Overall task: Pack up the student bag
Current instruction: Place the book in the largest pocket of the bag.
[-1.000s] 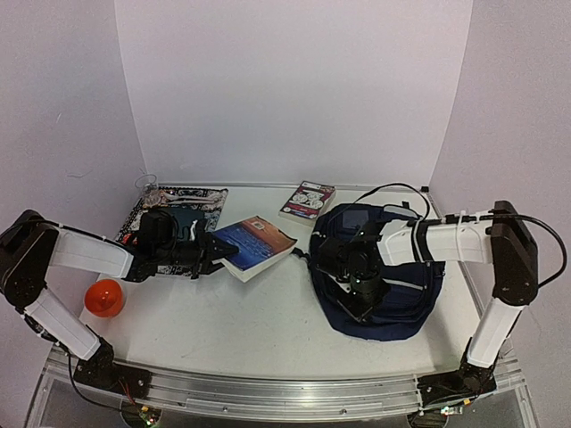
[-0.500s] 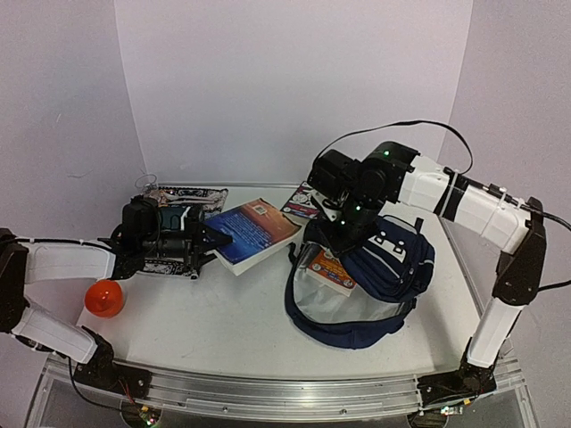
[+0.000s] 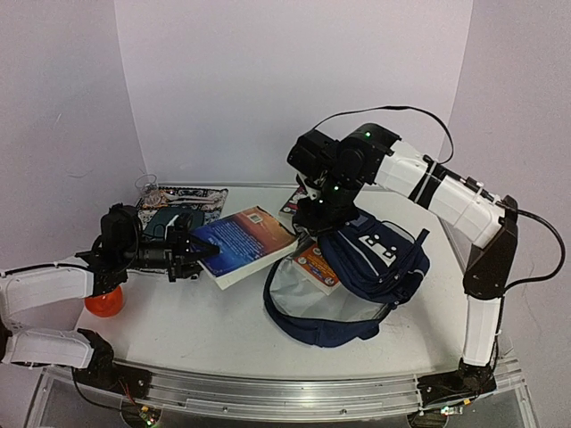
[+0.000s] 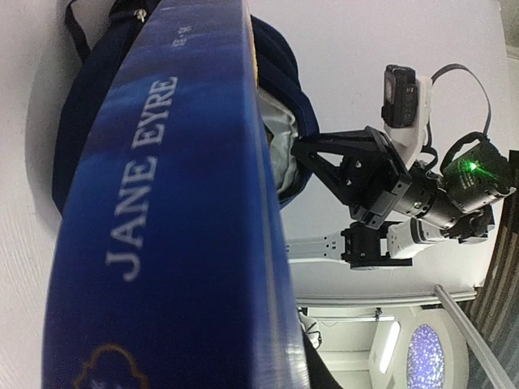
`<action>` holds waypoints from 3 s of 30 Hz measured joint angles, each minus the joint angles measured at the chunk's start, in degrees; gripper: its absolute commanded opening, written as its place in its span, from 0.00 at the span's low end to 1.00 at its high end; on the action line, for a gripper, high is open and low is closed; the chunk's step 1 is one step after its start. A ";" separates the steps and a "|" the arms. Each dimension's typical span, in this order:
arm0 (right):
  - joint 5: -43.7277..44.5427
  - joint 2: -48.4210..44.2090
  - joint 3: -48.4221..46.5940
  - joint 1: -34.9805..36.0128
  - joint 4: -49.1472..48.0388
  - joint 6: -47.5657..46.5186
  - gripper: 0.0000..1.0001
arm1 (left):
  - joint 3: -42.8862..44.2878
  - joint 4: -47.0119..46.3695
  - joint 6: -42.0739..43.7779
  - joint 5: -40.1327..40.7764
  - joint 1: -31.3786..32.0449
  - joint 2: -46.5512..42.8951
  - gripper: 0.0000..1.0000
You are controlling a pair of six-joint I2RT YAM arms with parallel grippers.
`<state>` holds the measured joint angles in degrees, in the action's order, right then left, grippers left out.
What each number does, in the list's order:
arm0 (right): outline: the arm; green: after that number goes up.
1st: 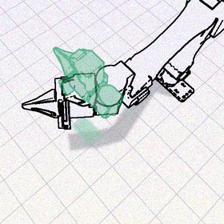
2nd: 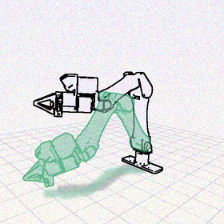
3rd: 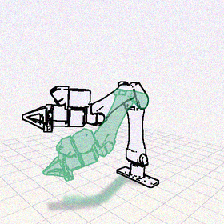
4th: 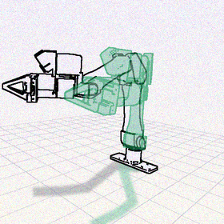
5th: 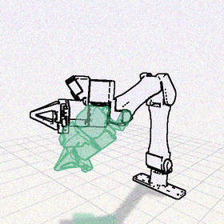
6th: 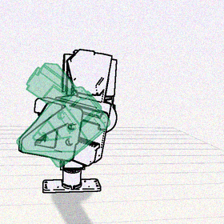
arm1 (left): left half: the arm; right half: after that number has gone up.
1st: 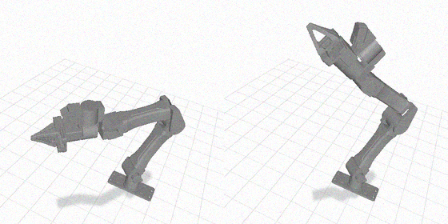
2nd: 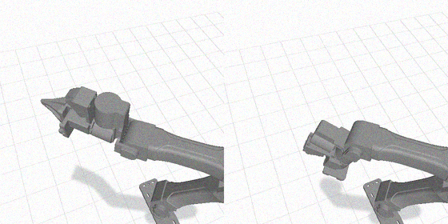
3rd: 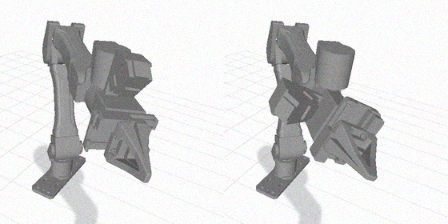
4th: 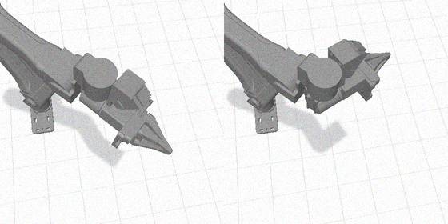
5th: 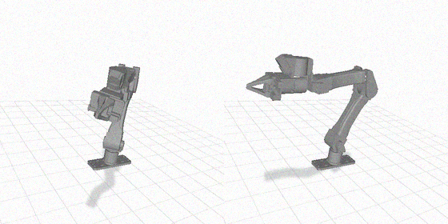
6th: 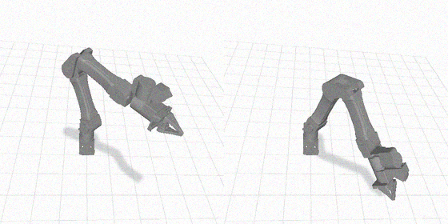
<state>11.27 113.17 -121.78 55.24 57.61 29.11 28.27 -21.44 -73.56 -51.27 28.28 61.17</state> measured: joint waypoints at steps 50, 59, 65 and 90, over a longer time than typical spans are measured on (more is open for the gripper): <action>-10.95 -5.61 10.65 -2.77 -19.04 2.06 0.00 | 18.36 -0.65 2.79 13.25 18.27 28.46 0.00; -11.62 -6.15 11.61 -2.79 -20.00 2.06 0.00 | 18.43 -1.16 1.48 14.63 18.68 28.37 0.00; -12.71 -6.15 11.62 -2.79 -20.33 2.28 0.00 | 21.15 -3.09 1.57 17.35 20.35 34.43 0.00; -13.53 -11.86 20.94 -2.77 -26.67 4.18 0.00 | 33.17 -7.55 6.85 37.39 27.75 50.25 0.46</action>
<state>-2.26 101.31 -100.84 52.47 30.94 33.30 61.44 -28.99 -66.71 -13.88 56.03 111.42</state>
